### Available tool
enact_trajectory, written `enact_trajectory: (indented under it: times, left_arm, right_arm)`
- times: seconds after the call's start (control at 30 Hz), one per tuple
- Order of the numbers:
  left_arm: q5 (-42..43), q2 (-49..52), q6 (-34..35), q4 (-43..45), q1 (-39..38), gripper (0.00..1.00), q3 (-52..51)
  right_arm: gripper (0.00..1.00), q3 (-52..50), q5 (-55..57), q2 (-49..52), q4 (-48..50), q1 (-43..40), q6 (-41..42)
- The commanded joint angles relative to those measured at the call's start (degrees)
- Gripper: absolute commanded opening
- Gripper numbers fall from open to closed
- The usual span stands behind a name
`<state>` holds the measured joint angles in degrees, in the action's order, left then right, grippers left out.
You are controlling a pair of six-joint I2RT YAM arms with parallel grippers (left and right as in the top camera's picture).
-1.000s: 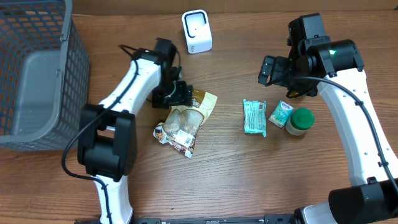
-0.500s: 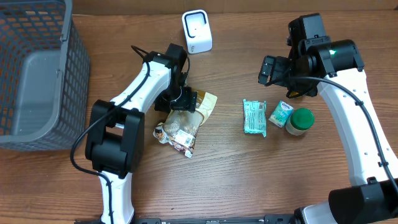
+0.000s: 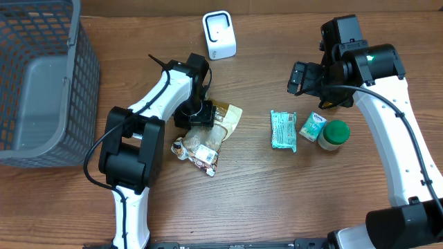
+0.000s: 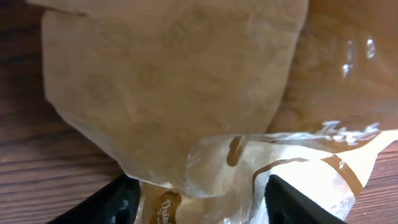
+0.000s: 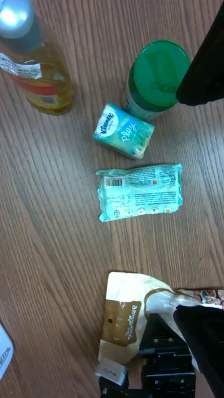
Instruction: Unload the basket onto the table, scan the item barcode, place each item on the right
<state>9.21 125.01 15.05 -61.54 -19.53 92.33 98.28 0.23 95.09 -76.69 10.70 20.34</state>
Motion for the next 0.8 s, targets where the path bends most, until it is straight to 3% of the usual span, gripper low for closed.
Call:
enact_trajectory:
  times: [0.0, 0.1, 0.23, 0.3, 0.37, 0.47, 0.77]
  left_arm:
    - [0.3, 1.3, 0.4, 0.0, -0.5, 0.62, -1.1]
    - [1.2, 1.3, 0.4, 0.1, -0.5, 0.52, -1.1]
    - [1.1, 1.3, 0.4, 0.1, -0.5, 0.47, -1.1]
    - [1.2, 1.3, 0.4, 0.1, -0.5, 0.40, -1.1]
    - [1.2, 1.3, 0.4, 0.2, -0.5, 0.26, -1.1]
    - [1.2, 1.2, 0.4, 0.2, -0.2, 0.17, -0.7]
    - [7.0, -1.9, -2.4, -2.1, 1.5, 0.14, 5.9]
  right_arm:
    - [1.00, 0.3, -0.2, -0.8, 0.1, 0.1, -0.3]
    - [1.00, 0.3, -0.2, -0.8, 0.1, 0.1, -0.3]
    - [1.00, 0.3, -0.2, -0.8, 0.1, 0.1, -0.3]
    - [1.00, 0.3, -0.2, -0.8, 0.1, 0.1, -0.3]
    - [1.00, 0.3, -0.2, -0.8, 0.1, 0.1, -0.3]
    - [1.00, 0.3, -0.2, -0.8, 0.1, 0.1, -0.3]
    - [1.00, 0.3, -0.2, -0.8, 0.1, 0.1, -0.3]
